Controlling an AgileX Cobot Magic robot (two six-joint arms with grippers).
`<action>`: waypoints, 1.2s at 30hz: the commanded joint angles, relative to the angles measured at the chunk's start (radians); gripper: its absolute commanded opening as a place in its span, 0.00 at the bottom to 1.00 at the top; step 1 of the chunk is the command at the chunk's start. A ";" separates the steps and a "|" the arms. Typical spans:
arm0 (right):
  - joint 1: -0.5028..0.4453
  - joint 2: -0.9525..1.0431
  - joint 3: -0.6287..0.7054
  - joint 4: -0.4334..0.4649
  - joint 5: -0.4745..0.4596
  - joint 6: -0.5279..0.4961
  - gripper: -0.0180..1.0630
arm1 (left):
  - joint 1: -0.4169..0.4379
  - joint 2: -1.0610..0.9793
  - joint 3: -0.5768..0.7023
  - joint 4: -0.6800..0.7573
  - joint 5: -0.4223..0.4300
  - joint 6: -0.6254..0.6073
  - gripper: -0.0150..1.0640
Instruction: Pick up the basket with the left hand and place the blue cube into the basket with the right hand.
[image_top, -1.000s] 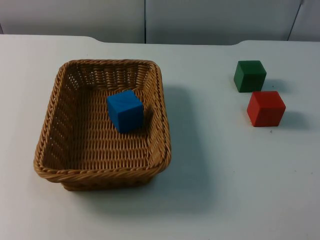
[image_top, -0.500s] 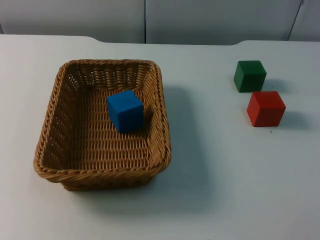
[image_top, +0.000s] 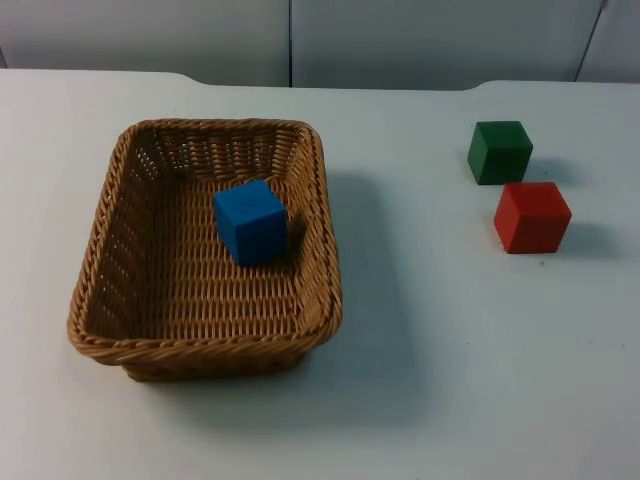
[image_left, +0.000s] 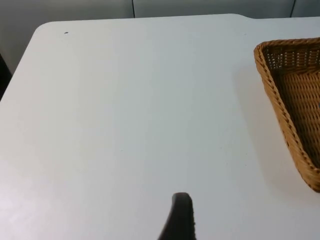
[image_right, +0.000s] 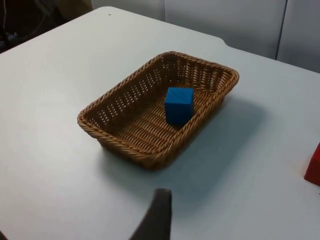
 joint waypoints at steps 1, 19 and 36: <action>0.001 -0.005 0.003 0.002 -0.013 -0.013 0.77 | 0.003 -0.005 0.003 0.003 -0.001 -0.007 0.66; 0.001 -0.005 -0.024 0.249 0.091 -0.294 0.77 | 0.003 -0.005 0.003 0.003 -0.001 -0.007 0.66; 0.004 -0.192 -0.069 0.155 0.338 -0.196 0.77 | 0.003 -0.005 0.003 0.003 -0.001 -0.007 0.91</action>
